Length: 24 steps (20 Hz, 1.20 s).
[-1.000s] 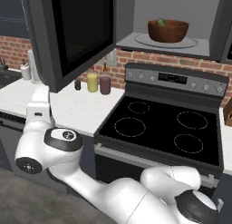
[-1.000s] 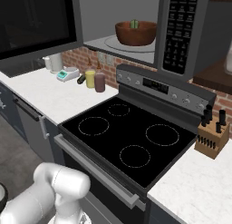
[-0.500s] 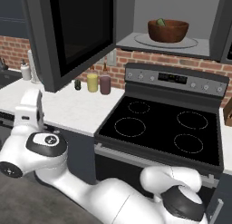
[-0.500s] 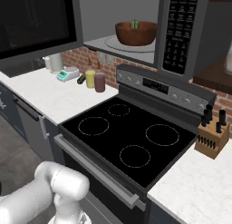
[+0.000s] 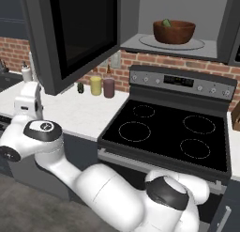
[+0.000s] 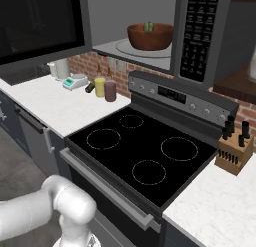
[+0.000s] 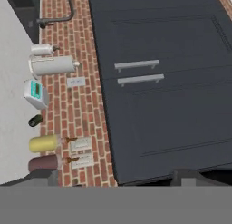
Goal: Pick the cucumber from the sink and place it in the bowl. Then pick the bowl and place it in the microwave. Then close the microwave door and press the start button.
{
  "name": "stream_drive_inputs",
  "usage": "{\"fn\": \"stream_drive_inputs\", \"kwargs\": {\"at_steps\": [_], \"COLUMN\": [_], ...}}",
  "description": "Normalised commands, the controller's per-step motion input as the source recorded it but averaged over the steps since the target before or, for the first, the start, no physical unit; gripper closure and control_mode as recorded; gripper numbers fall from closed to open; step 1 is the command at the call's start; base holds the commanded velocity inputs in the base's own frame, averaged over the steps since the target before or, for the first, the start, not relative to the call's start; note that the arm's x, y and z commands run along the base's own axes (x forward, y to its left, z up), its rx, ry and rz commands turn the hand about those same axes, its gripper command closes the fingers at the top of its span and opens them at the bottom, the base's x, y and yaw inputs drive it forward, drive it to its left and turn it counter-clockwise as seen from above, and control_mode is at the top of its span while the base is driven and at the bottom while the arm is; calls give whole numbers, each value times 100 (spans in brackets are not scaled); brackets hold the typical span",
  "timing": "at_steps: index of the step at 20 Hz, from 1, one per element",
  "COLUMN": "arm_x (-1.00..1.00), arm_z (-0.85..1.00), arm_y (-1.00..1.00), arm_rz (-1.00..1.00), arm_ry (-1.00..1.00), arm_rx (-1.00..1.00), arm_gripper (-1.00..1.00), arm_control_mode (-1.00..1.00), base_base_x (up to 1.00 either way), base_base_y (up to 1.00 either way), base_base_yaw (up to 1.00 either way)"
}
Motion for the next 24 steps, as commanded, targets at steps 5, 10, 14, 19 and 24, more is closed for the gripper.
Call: {"fn": "stream_drive_inputs", "kwargs": {"at_steps": [5,10,14,19,24], "arm_x": [55,12,30,15,1], "arm_z": [-13,0,0,18,42], "arm_y": [23,-6,0,-21,-49], "arm_rz": [-3,-5,-7,-6,-2], "arm_ry": [0,-2,0,-5,-11], "arm_rx": [0,0,0,5,12], "arm_gripper": [-100,-100,-100,-100,-100], "arm_control_mode": [-100,-100,-100,-100,-100], "base_base_x": [0,0,0,0,0], "base_base_y": [0,0,0,0,0], "base_base_yaw": [0,0,0,0,0]}}
